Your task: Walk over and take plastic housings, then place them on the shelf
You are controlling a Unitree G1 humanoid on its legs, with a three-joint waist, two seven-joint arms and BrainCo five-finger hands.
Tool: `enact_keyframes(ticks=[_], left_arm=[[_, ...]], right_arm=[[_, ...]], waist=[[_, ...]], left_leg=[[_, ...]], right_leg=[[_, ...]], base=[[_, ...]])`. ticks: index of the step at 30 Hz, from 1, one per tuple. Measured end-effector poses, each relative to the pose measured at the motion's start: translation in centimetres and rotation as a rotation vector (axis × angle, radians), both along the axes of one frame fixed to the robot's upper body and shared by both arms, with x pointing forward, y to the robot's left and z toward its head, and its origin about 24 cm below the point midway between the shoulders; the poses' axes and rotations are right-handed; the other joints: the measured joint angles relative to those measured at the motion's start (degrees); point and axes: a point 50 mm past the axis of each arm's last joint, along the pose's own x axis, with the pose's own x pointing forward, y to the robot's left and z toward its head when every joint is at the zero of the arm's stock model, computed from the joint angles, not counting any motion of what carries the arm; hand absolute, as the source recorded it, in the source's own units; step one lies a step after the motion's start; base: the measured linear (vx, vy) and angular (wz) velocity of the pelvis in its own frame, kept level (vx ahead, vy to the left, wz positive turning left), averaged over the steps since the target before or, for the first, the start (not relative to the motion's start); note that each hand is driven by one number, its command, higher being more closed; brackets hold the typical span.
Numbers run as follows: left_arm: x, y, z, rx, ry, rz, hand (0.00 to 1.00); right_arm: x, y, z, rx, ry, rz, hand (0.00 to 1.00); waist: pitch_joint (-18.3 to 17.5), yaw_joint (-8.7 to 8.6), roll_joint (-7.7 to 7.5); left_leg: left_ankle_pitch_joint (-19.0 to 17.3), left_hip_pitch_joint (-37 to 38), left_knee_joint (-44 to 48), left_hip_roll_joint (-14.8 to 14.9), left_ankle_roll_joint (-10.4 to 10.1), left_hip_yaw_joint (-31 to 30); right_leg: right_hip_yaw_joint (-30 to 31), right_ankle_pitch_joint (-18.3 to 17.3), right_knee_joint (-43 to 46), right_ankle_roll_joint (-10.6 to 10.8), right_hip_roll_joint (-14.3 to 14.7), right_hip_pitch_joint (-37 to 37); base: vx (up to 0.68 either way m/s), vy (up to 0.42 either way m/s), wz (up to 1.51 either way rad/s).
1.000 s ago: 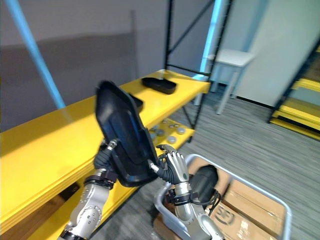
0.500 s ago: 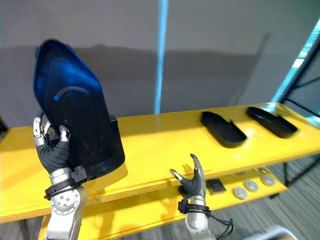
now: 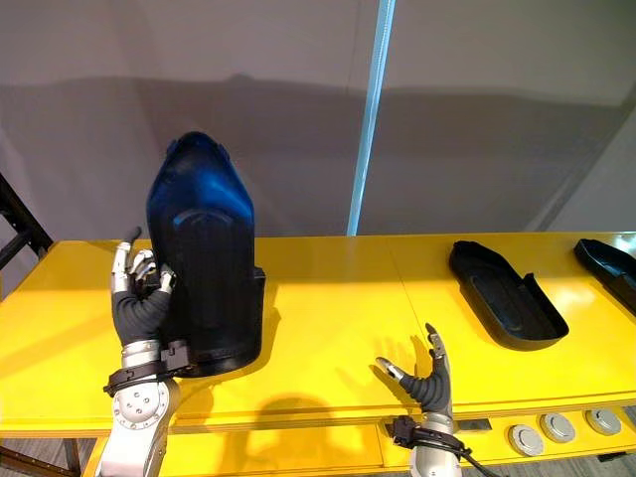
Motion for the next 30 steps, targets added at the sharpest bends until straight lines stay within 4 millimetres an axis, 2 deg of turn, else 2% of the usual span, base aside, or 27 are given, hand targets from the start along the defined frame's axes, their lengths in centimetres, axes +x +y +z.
enact_keyframes(ticks=[2,4,8,13,16,19,25,26,30], left_arm=[[0.2,0.4,-0.5,-0.096,0.027,-0.046,1.0],[0.5,0.7,-1.4,-0.202,0.072,-0.102,1.0],[1.0,0.7,-3.2,-0.319,0.18,-0.189,1.0],[1.5,-0.4,-5.0,-0.367,0.297,-0.308,1.0],[2.3,-0.9,-5.9,-0.344,0.366,-0.33,1.0],[3.9,-0.9,-6.1,-0.321,0.402,-0.322,1.0],[6.9,-2.2,-4.1,-0.279,0.386,-0.337,1.0],[7.1,-2.3,-4.1,-0.275,0.393,-0.336,0.0],[7.5,-3.2,-5.0,-0.249,0.458,-0.343,0.0]], right_arm=[[-0.5,-0.1,0.9,0.0,-0.04,0.002,0.0],[-1.0,-0.6,1.3,0.006,-0.054,-0.018,0.0],[-1.3,-0.7,1.2,0.003,-0.041,-0.014,0.0],[-1.7,-0.1,0.8,-0.002,-0.01,0.037,0.0],[-1.4,1.3,0.6,-0.006,0.006,0.132,0.0],[-1.2,2.7,0.4,0.009,0.013,0.197,0.0],[-1.1,4.3,0.3,0.019,0.021,0.273,0.0],[-1.1,4.5,0.2,0.017,0.026,0.287,0.0],[-1.1,4.8,0.0,0.007,0.041,0.314,0.0]], waist=[[-0.01,-0.27,0.02],[0.01,-1.92,0.26],[-0.15,-3.1,0.49],[-0.45,-3.56,0.95],[-0.54,-4.12,1.13],[-0.53,-4.46,1.18],[-0.17,-5.2,1.62],[-0.15,-5.38,1.62],[-0.06,-5.55,1.64]], left_leg=[[-0.19,0.11,-1.43,0.14,-0.2,2.52],[0.38,0.2,-2.75,0.93,-0.23,6.93],[1.11,0.41,-3.21,0.93,0.41,8.75],[1.12,0.3,-3.25,0.94,0.38,9.92],[1.11,0.24,-3.46,1.04,0.37,9.87],[1.12,-0.4,-3.4,1.0,0.38,9.85],[2.23,-3.23,-3.61,0.59,0.57,9.02],[2.27,-3.24,-3.62,0.6,0.54,9.0],[2.26,-3.4,-3.62,0.62,0.47,9.01]], right_leg=[[0.6,-0.09,-0.02,-0.1,-0.29,-0.82],[1.03,-0.09,-0.07,-0.09,-0.57,-1.36],[1.96,-0.07,-0.2,-0.07,-0.45,-2.28],[2.7,0.0,-1.03,-0.01,-0.43,-2.61],[2.56,0.01,-1.1,0.0,-0.37,-2.68],[2.54,0.14,-1.09,0.09,-0.41,-3.22],[1.85,0.9,-1.13,0.05,-0.73,-5.82],[1.9,0.9,-1.18,0.05,-0.78,-5.82],[2.04,1.04,-1.6,-0.11,-0.78,-5.82]], base=[[-0.02,0.039,-0.14],[-0.01,0.032,-0.03],[0.04,0.035,-0.19],[0.05,0.02,-0.1],[0.0,0.0,0.0],[-0.01,0.004,0.01],[-0.02,0.008,0.07],[0.01,0.009,0.05],[0.0,0.0,0.0]])
